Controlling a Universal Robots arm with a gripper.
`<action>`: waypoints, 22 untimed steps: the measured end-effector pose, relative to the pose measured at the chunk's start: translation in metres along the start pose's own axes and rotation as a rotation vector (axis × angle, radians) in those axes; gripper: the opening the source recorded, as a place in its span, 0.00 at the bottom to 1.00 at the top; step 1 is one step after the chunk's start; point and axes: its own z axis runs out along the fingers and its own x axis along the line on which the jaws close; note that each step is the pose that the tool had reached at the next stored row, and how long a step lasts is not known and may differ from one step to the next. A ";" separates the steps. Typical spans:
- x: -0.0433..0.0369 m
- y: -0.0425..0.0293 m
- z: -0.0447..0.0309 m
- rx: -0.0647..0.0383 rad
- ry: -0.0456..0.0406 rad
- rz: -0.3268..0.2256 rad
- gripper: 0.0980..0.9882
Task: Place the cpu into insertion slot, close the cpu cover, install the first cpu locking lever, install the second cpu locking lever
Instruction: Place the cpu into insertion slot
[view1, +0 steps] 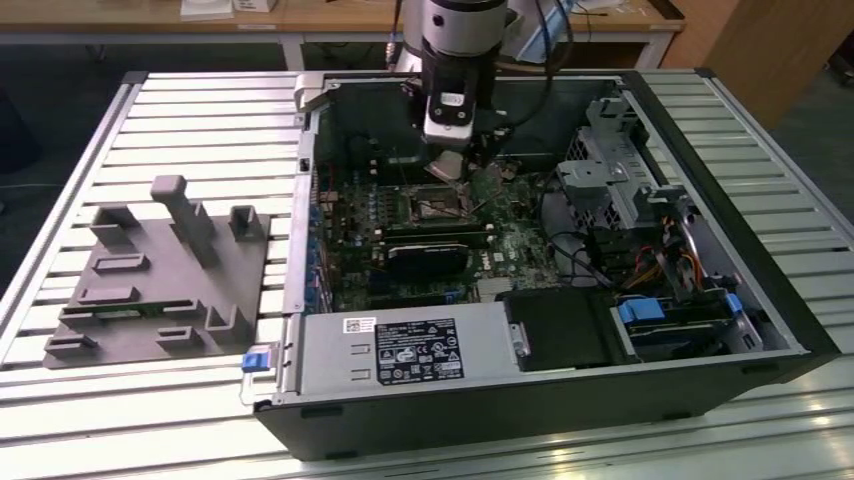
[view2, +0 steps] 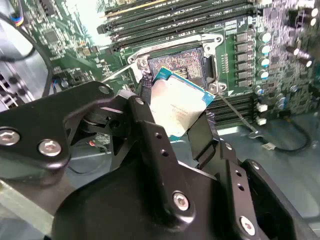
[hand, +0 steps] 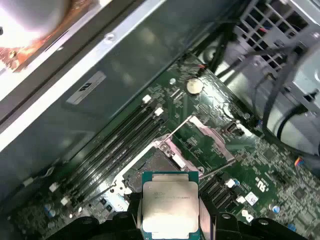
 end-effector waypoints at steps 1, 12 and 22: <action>0.0000 0.0000 0.0002 0.000 -0.0024 0.027 0.50; 0.0000 -0.0001 0.0015 -0.004 -0.0186 0.211 0.50; -0.0001 -0.0003 0.0031 -0.008 -0.0369 0.420 0.50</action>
